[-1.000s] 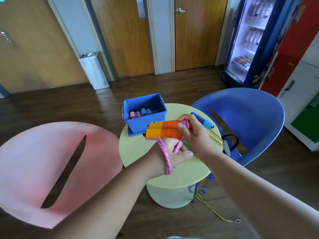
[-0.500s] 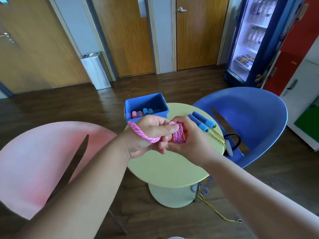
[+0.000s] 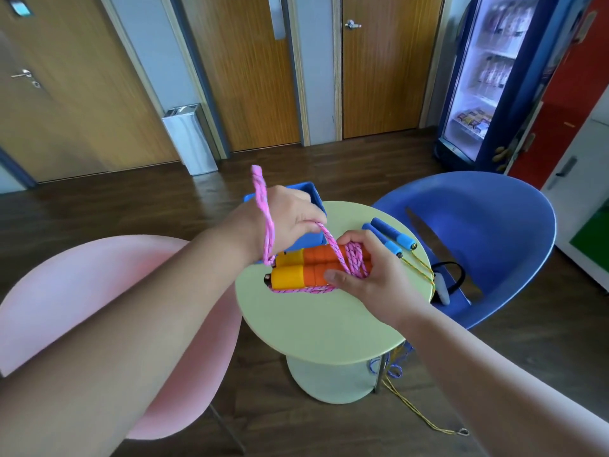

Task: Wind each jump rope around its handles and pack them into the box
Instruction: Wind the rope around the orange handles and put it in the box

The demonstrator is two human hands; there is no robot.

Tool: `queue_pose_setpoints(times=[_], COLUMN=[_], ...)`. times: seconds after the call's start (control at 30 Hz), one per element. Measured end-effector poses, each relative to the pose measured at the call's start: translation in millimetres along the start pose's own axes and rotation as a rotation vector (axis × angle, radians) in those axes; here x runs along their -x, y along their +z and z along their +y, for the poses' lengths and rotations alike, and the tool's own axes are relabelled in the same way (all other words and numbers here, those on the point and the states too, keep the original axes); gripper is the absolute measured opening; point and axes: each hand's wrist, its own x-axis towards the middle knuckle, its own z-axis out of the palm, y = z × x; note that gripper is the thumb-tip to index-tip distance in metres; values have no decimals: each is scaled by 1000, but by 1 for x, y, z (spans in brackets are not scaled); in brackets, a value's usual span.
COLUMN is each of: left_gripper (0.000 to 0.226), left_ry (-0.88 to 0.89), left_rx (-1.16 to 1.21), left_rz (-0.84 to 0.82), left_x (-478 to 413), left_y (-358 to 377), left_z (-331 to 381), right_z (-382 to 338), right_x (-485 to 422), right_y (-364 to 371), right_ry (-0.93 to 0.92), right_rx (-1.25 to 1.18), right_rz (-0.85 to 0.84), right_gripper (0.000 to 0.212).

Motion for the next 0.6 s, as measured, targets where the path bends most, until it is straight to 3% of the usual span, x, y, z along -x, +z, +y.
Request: queue_pose_setpoints(times=[0.23, 0.43, 0.6], left_gripper=[25, 40, 27], left_ry=[-156, -190, -247], left_rx=[238, 353, 379], left_rz=[-82, -43, -99], left_x=[-11, -18, -20], left_y=[17, 28, 32], left_z=[-5, -12, -24], right_z=[-8, -6, -5], right_x=[7, 10, 10], right_y=[2, 4, 0], right_ry=[-116, -175, -126], right_rx=[-100, 56, -19], right_rz=[5, -205, -180], right_gripper=[36, 37, 26])
